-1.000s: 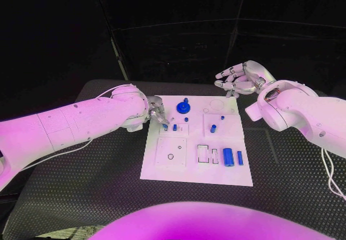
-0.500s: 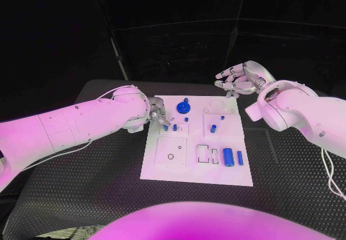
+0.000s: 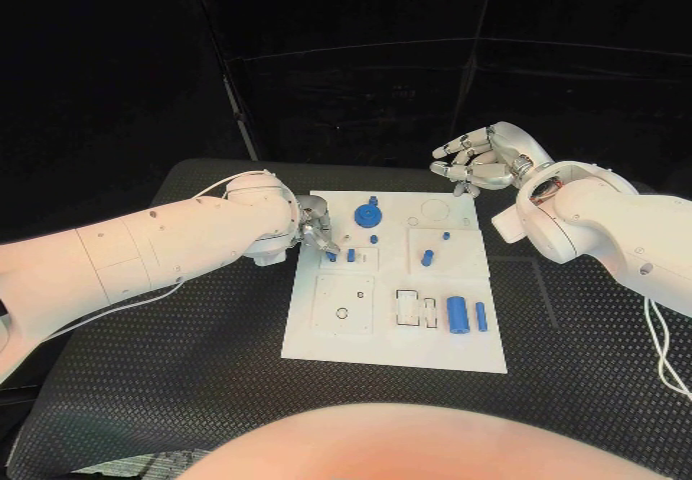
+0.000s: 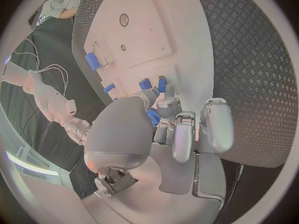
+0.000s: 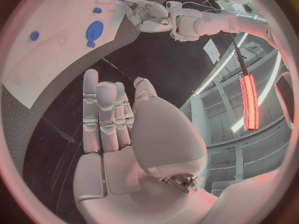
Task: Assemble the parts on the task board
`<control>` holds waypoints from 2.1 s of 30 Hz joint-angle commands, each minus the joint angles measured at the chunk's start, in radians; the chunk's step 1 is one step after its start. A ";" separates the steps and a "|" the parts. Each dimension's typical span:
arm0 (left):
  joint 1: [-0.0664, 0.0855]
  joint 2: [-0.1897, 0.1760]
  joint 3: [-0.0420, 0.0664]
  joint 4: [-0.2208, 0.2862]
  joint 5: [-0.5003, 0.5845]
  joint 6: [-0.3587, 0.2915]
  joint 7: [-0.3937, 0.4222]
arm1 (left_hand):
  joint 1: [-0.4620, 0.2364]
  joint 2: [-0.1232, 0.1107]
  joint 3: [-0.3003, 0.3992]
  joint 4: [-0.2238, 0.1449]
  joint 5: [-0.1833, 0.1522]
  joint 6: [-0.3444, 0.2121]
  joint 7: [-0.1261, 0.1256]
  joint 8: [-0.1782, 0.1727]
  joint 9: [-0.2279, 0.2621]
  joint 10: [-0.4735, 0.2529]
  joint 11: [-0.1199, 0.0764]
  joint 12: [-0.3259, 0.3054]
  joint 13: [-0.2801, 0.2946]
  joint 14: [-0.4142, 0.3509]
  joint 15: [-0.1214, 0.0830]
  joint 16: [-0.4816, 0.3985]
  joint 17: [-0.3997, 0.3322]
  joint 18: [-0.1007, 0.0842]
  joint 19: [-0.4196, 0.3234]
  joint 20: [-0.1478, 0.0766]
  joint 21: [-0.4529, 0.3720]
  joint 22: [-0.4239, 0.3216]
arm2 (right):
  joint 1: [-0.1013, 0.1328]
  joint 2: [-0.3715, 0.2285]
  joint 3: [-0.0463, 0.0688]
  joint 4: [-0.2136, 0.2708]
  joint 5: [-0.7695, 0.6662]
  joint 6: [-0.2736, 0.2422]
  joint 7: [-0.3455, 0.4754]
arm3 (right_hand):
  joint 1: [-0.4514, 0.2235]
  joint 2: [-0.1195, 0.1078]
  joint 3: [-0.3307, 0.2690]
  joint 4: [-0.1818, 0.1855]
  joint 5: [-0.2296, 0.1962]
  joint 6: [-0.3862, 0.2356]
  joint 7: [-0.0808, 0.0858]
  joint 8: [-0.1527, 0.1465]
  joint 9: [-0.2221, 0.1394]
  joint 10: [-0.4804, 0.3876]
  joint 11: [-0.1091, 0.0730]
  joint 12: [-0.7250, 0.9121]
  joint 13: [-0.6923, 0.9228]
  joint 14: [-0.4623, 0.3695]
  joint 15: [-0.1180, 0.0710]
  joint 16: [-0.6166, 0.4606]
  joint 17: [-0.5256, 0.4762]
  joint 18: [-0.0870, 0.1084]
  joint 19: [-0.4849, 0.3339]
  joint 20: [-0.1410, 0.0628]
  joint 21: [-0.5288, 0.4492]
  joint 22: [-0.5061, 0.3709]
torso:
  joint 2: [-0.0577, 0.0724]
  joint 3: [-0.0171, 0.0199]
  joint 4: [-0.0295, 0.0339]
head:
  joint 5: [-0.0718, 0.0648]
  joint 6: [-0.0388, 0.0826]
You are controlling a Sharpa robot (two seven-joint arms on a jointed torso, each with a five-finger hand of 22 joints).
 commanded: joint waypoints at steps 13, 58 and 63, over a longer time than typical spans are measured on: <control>-0.004 0.001 -0.001 0.004 -0.012 0.036 -0.007 | 0.012 -0.003 0.121 -0.110 0.005 -0.002 -0.007 0.008 0.003 0.003 -0.001 0.001 -0.001 0.106 -0.007 0.003 0.263 0.010 0.005 -0.001 0.006 0.052 | 0.001 0.000 0.000 0.001 -0.001 0.008 0.009 | 0.007 0.003 0.004 -0.001 0.004 -0.003 -0.003 0.007 0.000 -0.007 -0.001 0.004 -0.001 -0.001 -0.004 -0.003 0.001 0.013 0.008 0.000 -0.005 -0.002 | 0.001 0.0000 -0.0008 | -0.001 0.000; -0.005 0.049 -0.016 -0.062 -0.012 0.086 -0.011 | -0.098 -0.024 0.060 -0.055 0.003 0.037 -0.036 0.076 0.055 0.024 -0.022 0.020 0.016 0.106 -0.022 0.003 0.263 0.008 0.012 -0.014 0.009 0.062 | 0.001 -0.001 0.000 0.004 -0.001 0.010 0.007 | 0.008 0.002 0.006 0.000 0.007 -0.003 -0.003 0.007 0.000 -0.008 -0.001 0.005 -0.003 0.000 -0.004 -0.004 0.002 0.013 0.009 0.000 -0.006 -0.002 | 0.000 -0.0003 -0.0002 | -0.007 0.000; -0.005 0.052 -0.017 -0.070 -0.012 0.085 -0.011 | -0.116 -0.027 0.027 -0.040 0.002 0.037 -0.039 0.085 0.064 0.025 -0.024 0.022 0.018 0.106 -0.024 0.003 0.263 0.007 0.014 -0.017 0.010 0.064 | 0.001 -0.001 0.000 0.004 -0.001 0.009 0.008 | 0.008 0.002 0.006 0.000 0.007 -0.003 -0.003 0.007 0.000 -0.008 -0.001 0.005 -0.003 0.000 -0.004 -0.004 0.002 0.013 0.009 0.000 -0.006 -0.002 | 0.000 -0.0002 -0.0002 | -0.008 0.000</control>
